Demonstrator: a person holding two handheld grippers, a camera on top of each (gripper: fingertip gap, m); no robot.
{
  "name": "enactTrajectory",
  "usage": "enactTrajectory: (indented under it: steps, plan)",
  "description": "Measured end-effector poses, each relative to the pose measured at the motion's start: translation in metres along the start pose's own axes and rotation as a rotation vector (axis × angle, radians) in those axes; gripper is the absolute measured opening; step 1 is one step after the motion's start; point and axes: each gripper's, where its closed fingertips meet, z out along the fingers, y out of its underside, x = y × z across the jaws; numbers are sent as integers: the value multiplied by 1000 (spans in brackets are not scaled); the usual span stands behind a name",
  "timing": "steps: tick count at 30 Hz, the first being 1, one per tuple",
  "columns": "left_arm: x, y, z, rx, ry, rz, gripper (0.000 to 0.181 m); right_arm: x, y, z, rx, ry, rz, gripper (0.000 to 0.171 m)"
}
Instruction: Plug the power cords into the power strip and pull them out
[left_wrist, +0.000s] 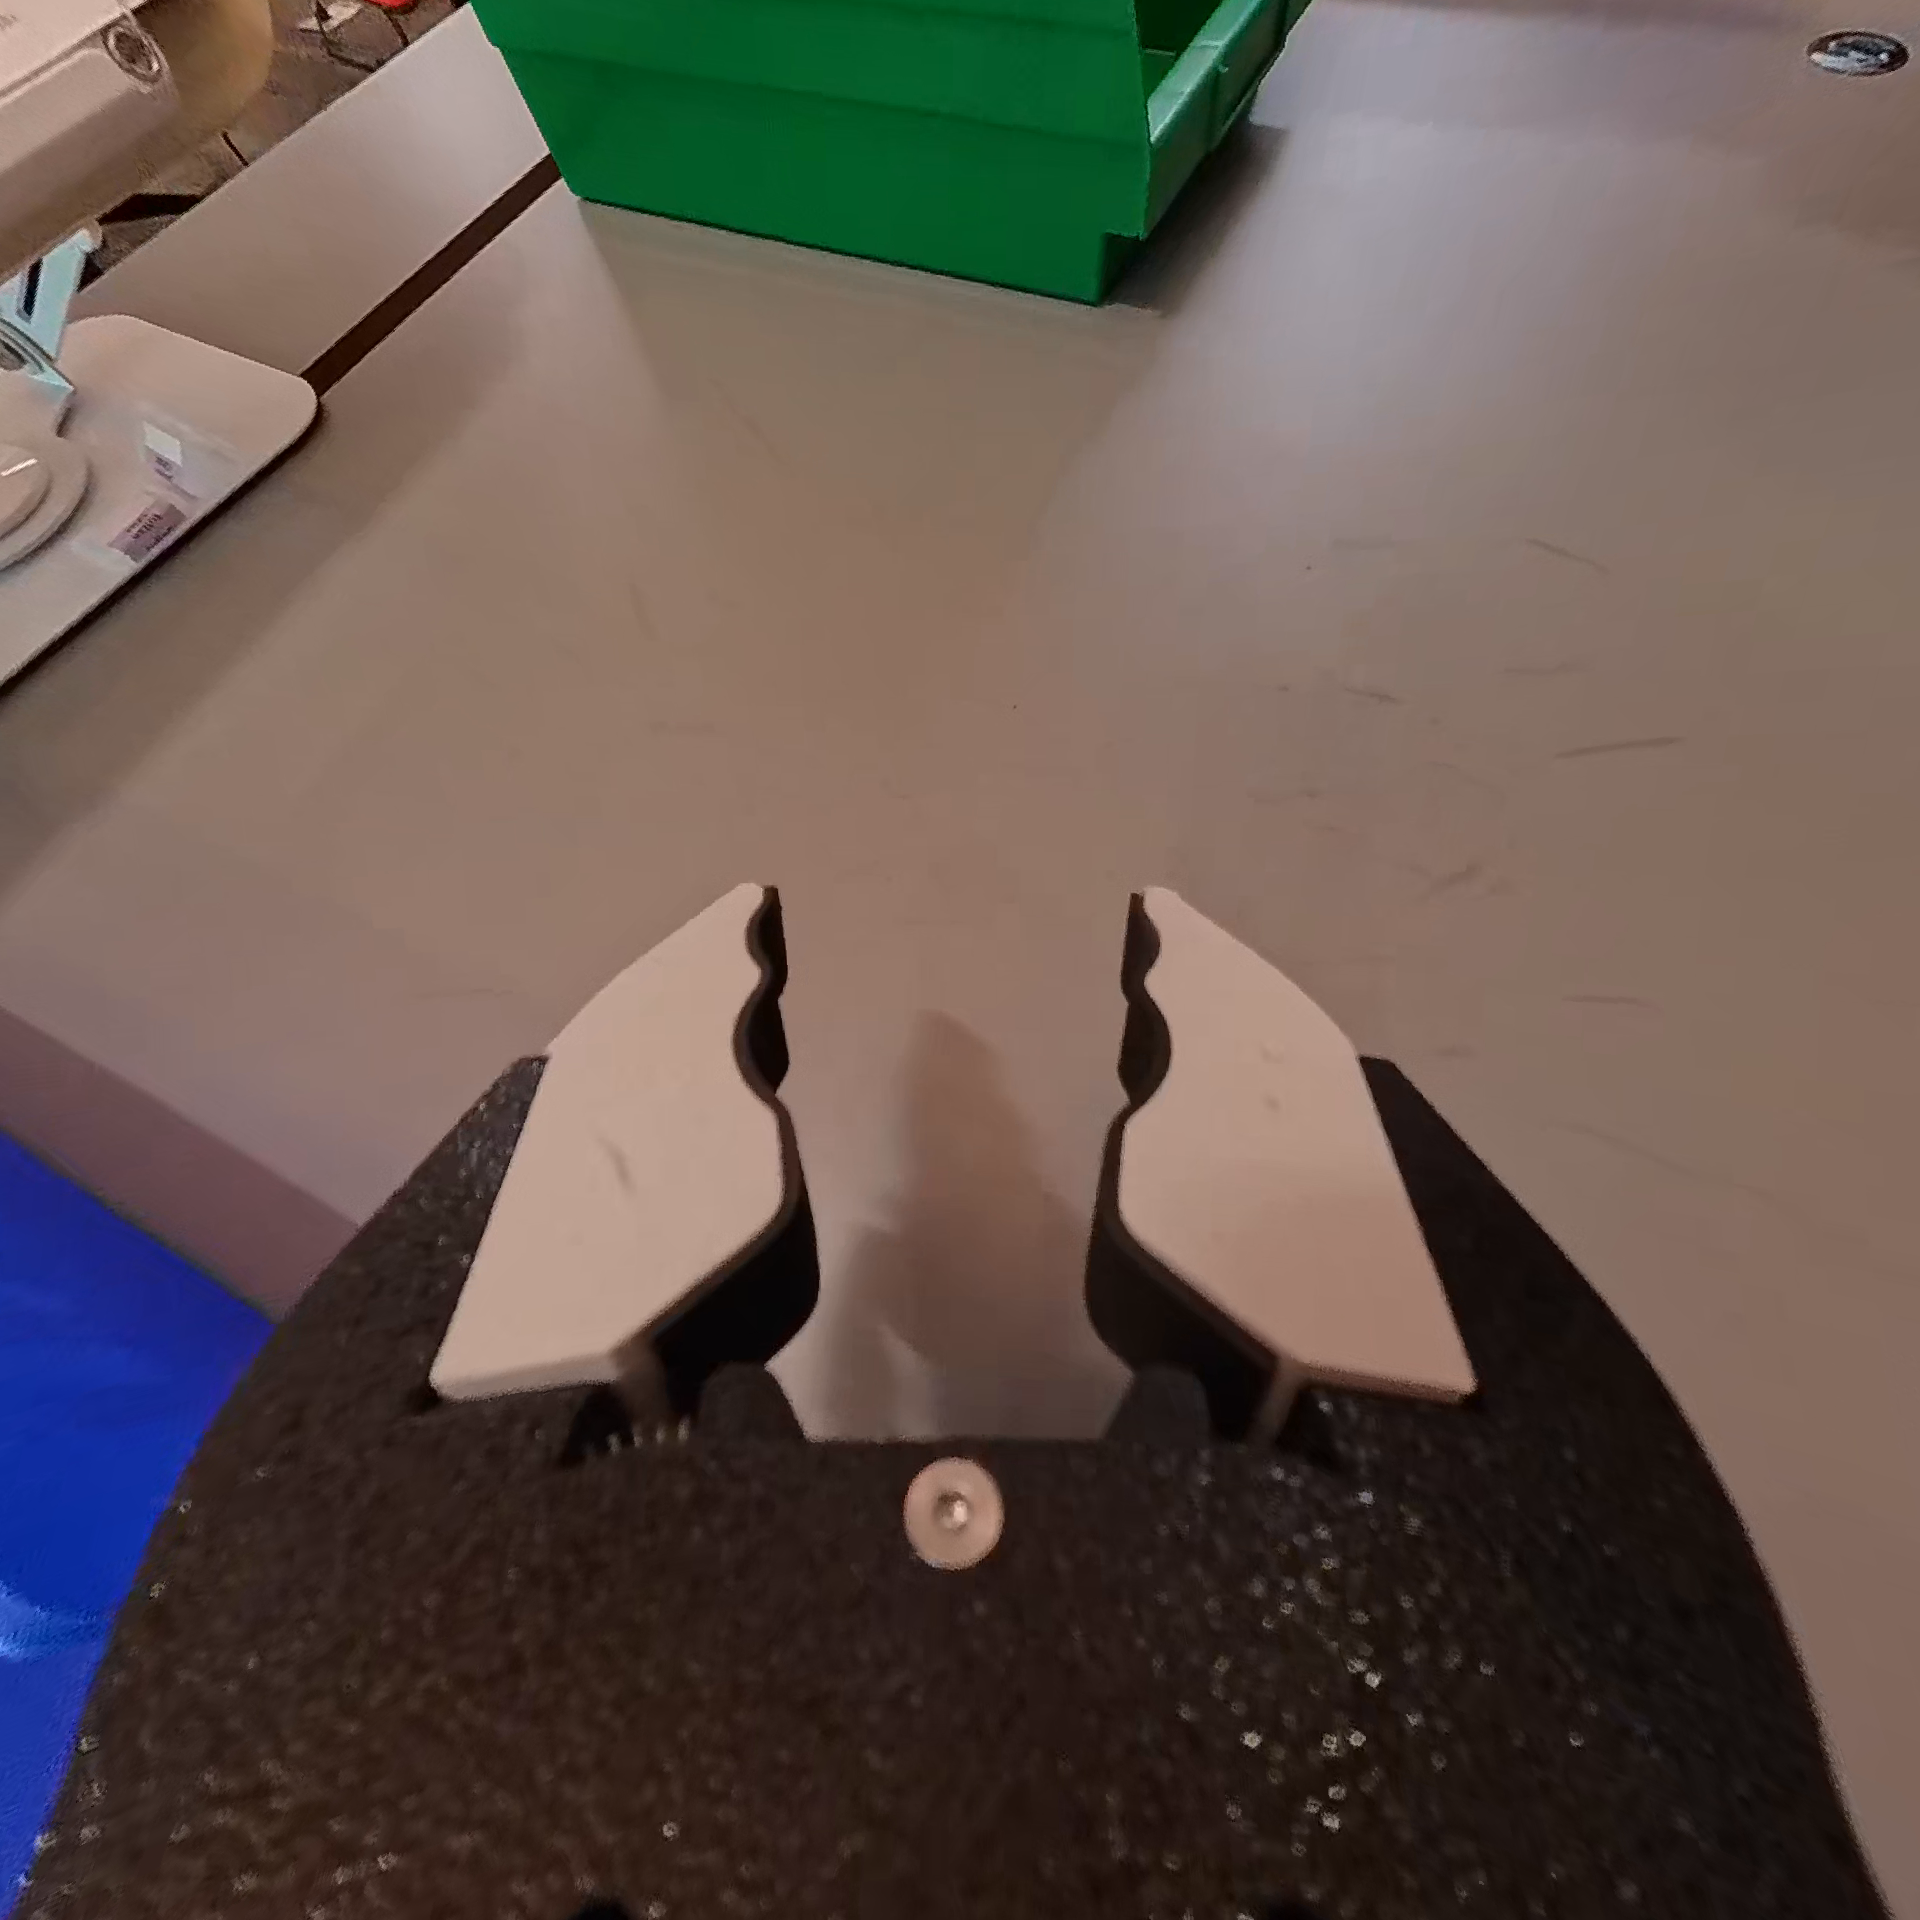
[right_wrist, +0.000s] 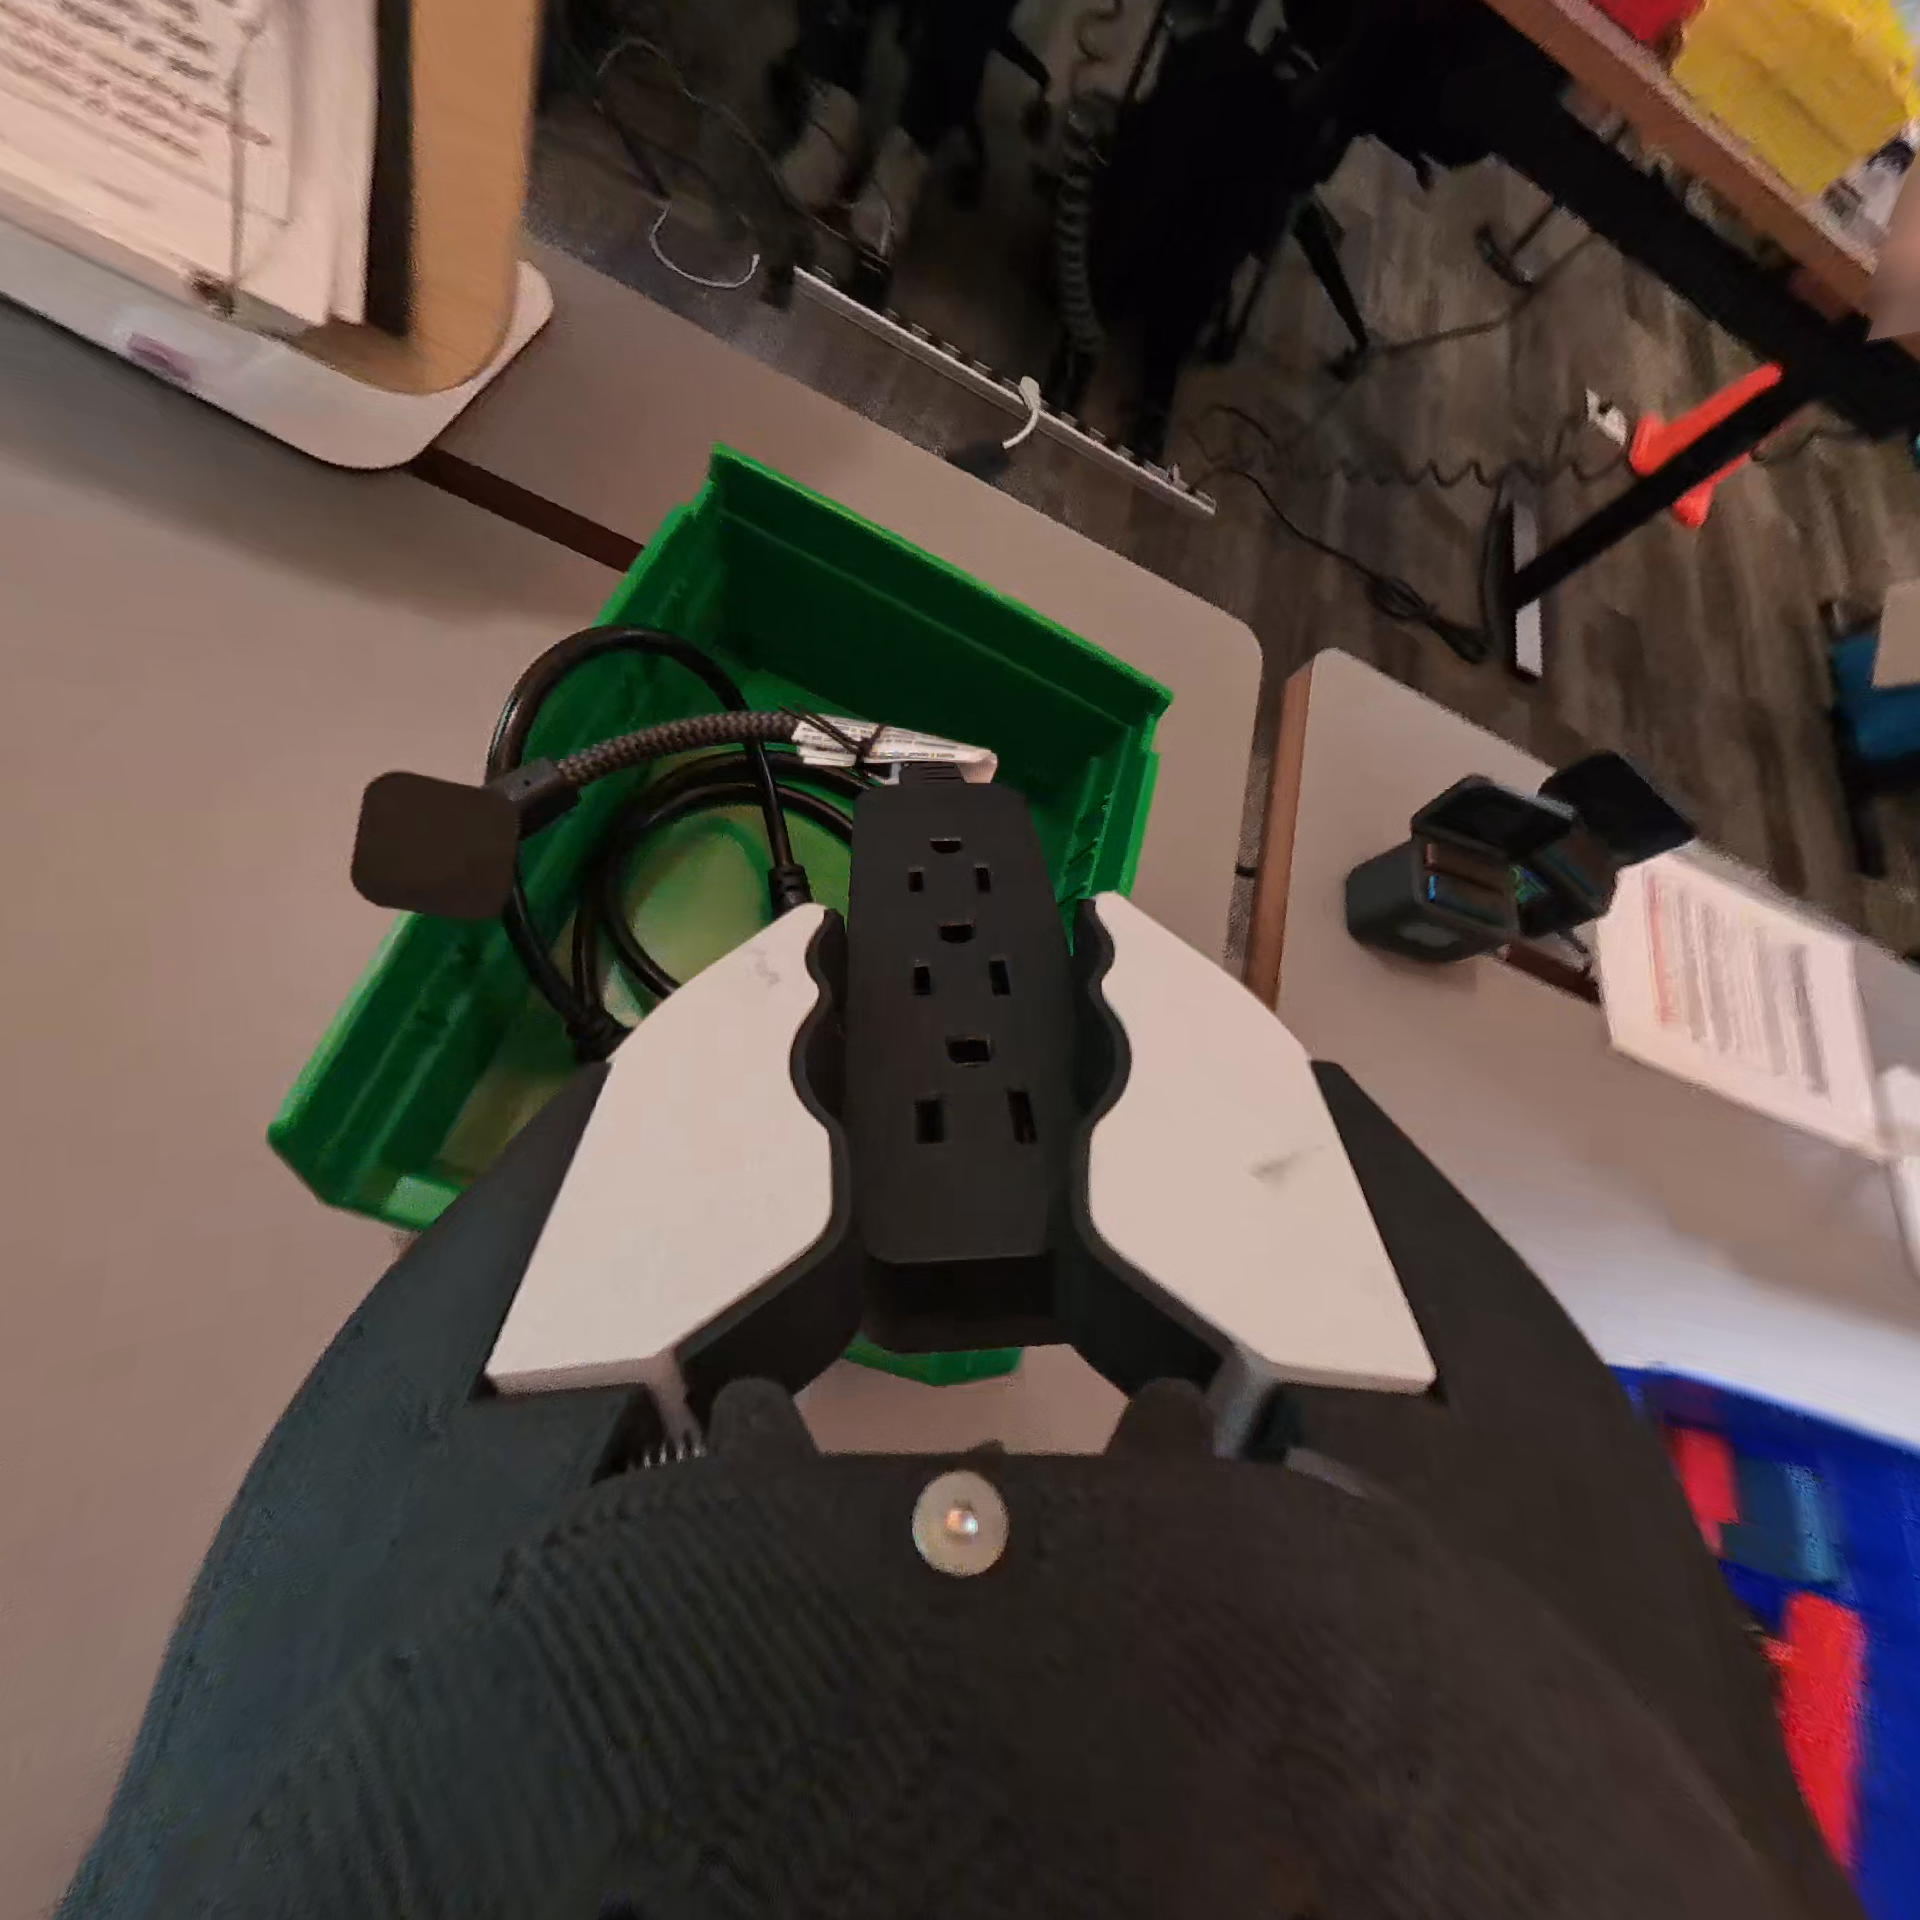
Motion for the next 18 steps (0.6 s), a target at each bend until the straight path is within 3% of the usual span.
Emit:
enactTrajectory:
  steps: [6,10,14,18]
  plan:
    - [-3,5,3,2,15,-30,62,7,34,35,21,6,237,43]
    - [-2,9,7,-8,25,-39,62,19,37,42,108,14,381,43]
    - [-1,11,11,-18,31,-38,62,26,44,51,117,56,395,43]
    - [1,12,14,-26,38,-40,63,2,65,74,-1,7,269,45]
